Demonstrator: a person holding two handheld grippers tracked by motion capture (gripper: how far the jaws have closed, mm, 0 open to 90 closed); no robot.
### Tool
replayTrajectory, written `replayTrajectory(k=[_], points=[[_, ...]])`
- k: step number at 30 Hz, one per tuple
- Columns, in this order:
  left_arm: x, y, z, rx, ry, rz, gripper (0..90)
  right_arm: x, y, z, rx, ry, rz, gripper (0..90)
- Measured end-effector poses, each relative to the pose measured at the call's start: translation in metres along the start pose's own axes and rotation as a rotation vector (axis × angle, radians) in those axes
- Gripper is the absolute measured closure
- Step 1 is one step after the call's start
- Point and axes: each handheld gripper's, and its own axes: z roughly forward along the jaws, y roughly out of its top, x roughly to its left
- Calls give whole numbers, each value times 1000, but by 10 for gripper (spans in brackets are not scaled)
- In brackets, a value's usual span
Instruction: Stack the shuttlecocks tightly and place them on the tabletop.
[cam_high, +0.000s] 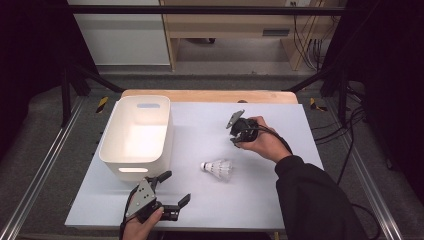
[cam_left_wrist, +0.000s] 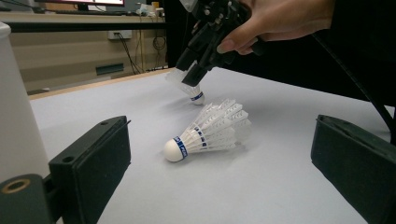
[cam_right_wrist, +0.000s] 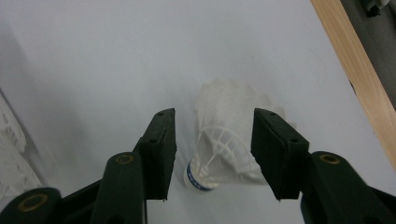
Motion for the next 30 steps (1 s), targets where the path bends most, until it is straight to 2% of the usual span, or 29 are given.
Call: replayTrajectory(k=[4,9,24,30], points=[[0,0,0,3,1,3,47,-3,-12,-4,19,-2,24,565],[0,-1,1,5,2,-1,48,-5,-25,-7,15,7,54,643],[1,0,0,2,7,-2,49,2,-47,-11,26,45,125,853],[2,0,-1,-3,8,-9,50,2,-58,-14,-15,60,187,879]])
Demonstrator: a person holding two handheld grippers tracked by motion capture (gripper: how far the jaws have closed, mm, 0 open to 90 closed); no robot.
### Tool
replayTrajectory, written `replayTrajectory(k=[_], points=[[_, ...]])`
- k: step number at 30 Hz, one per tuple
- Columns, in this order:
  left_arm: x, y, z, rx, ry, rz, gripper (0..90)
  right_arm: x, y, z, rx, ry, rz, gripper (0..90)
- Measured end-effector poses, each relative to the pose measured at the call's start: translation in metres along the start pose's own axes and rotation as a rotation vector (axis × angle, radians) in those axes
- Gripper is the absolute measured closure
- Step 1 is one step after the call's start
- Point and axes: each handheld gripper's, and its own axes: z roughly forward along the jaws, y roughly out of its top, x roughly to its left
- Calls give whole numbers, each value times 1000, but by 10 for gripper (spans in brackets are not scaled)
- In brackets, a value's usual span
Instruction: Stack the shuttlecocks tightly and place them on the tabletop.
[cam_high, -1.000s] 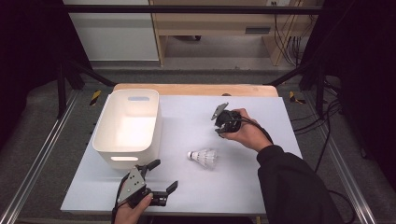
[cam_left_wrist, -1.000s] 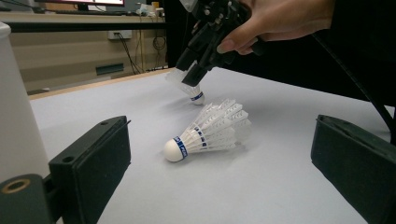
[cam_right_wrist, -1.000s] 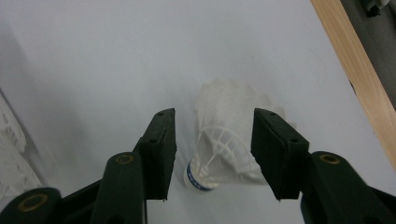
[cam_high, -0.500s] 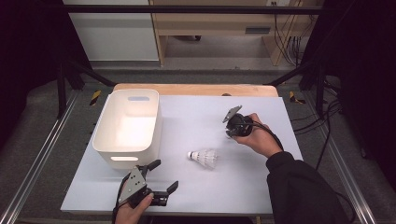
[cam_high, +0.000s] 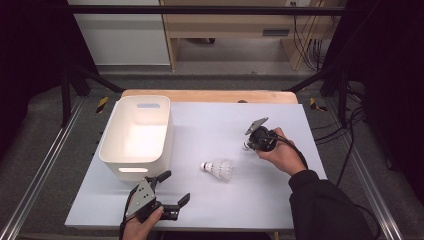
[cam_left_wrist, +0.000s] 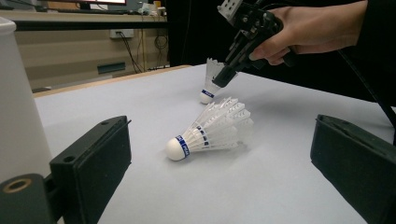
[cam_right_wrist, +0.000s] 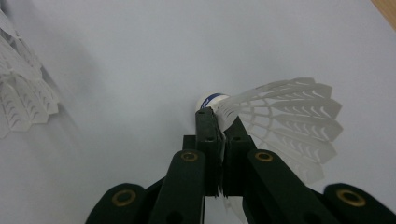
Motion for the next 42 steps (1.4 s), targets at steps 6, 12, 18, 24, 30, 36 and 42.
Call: replayTrajectory(k=[6,12,18,24,30,36,42], points=[[1,0,0,1,4,1,50,4,-14,-10,-89,18,74,884],[1,1,-1,-5,7,8,50,27,-36,-23,-202,55,145,885],[0,1,-2,-20,8,4,48,55,-56,-35,-308,97,201,887],[0,2,-3,-25,6,4,46,77,-73,-38,-398,102,248,891],[1,2,-3,-25,13,5,46,89,-79,-41,-435,122,277,893],[0,3,-3,-25,14,11,46,92,-86,-40,-428,124,311,894],[1,2,-3,-25,15,6,46,92,-86,-39,-438,136,338,894]])
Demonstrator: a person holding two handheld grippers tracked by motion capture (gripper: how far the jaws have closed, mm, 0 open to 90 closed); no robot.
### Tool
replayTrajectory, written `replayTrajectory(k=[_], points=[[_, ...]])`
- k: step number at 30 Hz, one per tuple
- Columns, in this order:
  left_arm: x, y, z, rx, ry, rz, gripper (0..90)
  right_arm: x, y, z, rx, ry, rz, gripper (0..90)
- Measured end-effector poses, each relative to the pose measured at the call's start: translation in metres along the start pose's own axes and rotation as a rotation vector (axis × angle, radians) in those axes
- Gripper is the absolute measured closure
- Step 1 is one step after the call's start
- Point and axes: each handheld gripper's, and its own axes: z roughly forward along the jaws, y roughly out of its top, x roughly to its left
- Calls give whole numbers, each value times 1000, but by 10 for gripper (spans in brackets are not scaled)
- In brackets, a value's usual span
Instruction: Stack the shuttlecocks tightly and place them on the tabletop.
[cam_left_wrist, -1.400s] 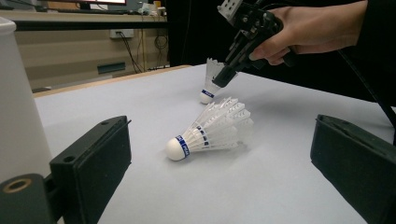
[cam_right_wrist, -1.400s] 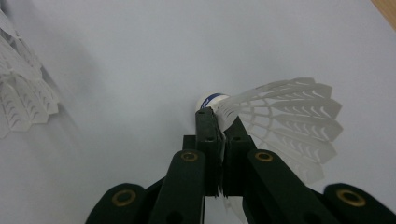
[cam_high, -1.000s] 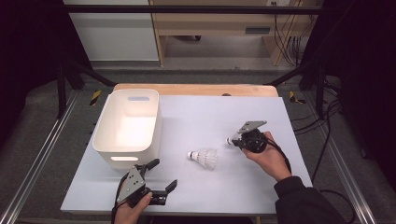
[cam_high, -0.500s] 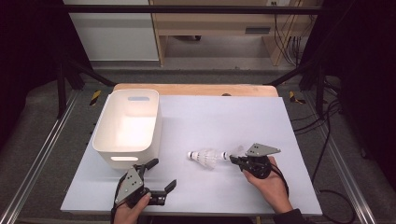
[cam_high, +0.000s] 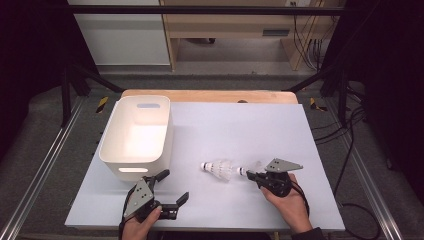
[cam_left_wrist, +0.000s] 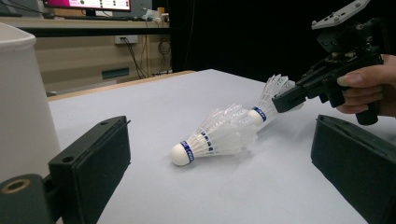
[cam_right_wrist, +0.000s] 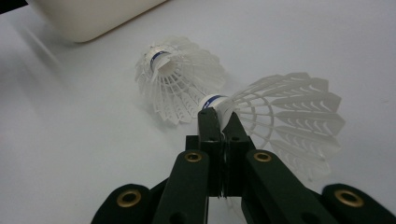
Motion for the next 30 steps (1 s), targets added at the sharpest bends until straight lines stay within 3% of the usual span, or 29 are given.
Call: replayTrajectory(k=[19,30], points=[[1,0,-1,-7,4,-3,46,12,4,13,-18,36,2,894],[1,0,0,-1,3,1,46,19,10,33,-10,57,-1,894]])
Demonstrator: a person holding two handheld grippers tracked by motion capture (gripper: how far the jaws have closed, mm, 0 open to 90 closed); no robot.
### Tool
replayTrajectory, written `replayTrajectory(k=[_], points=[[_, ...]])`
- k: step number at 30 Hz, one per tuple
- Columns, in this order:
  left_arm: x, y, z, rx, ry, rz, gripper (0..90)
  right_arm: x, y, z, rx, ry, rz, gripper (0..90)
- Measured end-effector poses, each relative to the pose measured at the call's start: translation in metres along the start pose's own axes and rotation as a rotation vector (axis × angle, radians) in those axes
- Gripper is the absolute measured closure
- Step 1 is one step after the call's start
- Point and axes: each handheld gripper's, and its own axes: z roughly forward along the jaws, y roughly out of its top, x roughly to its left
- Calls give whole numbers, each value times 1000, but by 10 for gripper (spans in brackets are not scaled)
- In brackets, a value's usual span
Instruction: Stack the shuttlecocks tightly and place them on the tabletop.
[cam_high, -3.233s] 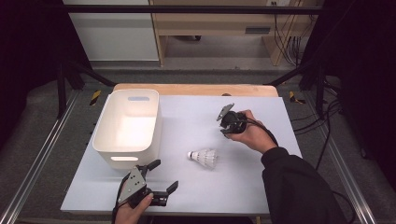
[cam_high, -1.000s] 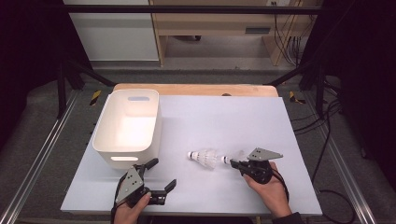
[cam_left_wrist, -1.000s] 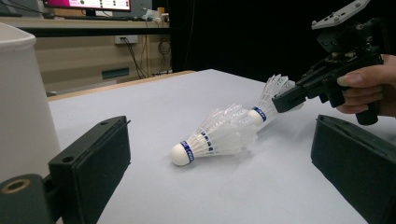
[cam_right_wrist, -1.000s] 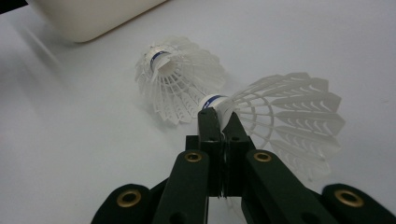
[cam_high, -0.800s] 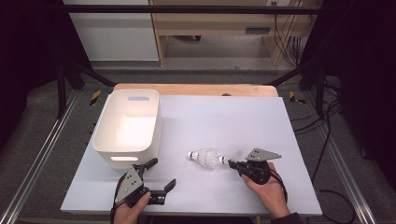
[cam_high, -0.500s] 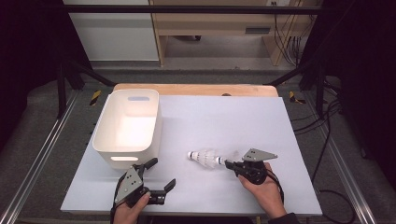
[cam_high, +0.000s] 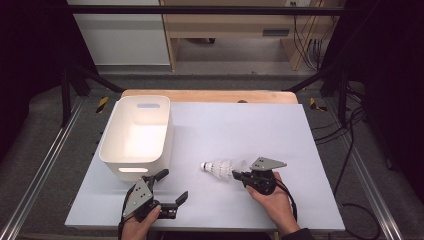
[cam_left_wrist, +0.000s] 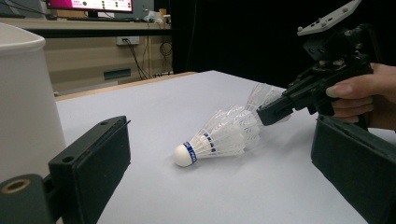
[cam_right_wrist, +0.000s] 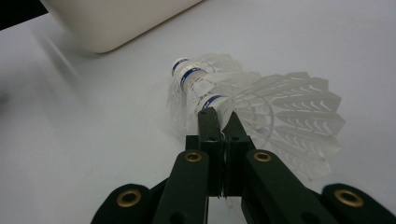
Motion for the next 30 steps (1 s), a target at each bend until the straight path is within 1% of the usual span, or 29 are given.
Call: replayTrajectory(k=[2,5,12,16,23,30], points=[[0,0,0,1,-2,2,46,1,1,4,1,2,-6,894],[0,0,0,0,-1,-2,46,2,3,8,-4,2,1,894],[0,0,0,3,-2,3,46,1,3,16,3,2,8,892],[-1,0,1,4,-3,3,46,1,3,18,7,4,10,890],[-2,0,1,3,-4,2,46,2,2,19,14,1,-4,887],[-2,0,1,4,-6,2,46,3,1,17,44,-3,-26,877]])
